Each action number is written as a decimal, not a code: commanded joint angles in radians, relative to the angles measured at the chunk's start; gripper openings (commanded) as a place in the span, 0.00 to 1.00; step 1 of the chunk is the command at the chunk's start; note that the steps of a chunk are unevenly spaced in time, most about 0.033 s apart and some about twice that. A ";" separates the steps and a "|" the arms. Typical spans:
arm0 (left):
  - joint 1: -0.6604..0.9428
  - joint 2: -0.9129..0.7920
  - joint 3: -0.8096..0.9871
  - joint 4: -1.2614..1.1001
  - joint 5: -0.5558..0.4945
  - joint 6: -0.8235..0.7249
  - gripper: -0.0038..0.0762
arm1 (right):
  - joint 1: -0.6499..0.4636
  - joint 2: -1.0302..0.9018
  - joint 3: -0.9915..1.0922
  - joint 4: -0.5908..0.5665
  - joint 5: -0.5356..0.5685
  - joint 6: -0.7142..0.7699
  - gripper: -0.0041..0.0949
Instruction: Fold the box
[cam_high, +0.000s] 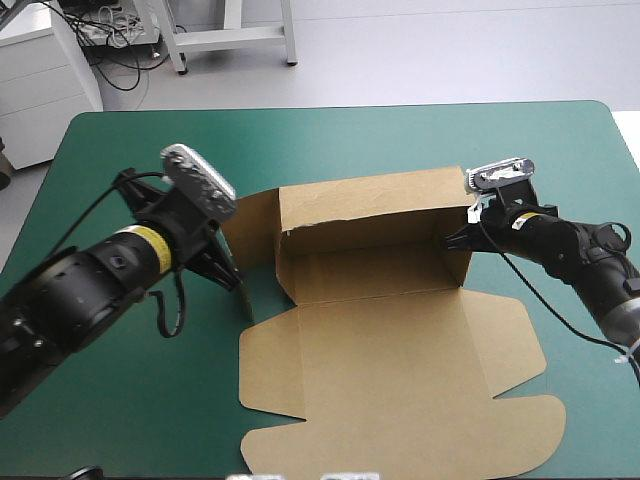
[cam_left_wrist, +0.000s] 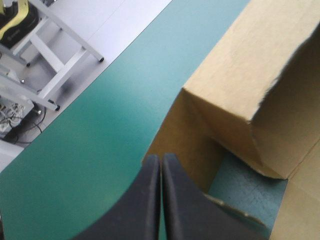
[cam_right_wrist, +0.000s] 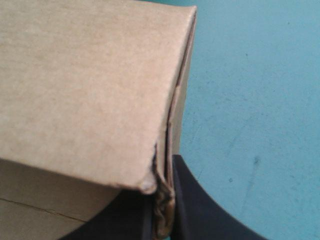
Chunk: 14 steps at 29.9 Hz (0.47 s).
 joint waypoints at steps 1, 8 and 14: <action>0.110 -0.082 -0.036 -0.057 -0.018 0.002 0.04 | -0.006 -0.027 -0.034 0.009 -0.049 -0.003 0.02; 0.319 -0.122 -0.006 -0.187 0.058 0.000 0.04 | -0.006 -0.027 -0.034 0.010 -0.037 -0.010 0.02; 0.412 -0.124 0.094 -0.188 -0.056 -0.061 0.04 | -0.006 -0.037 -0.040 0.021 0.017 -0.023 0.02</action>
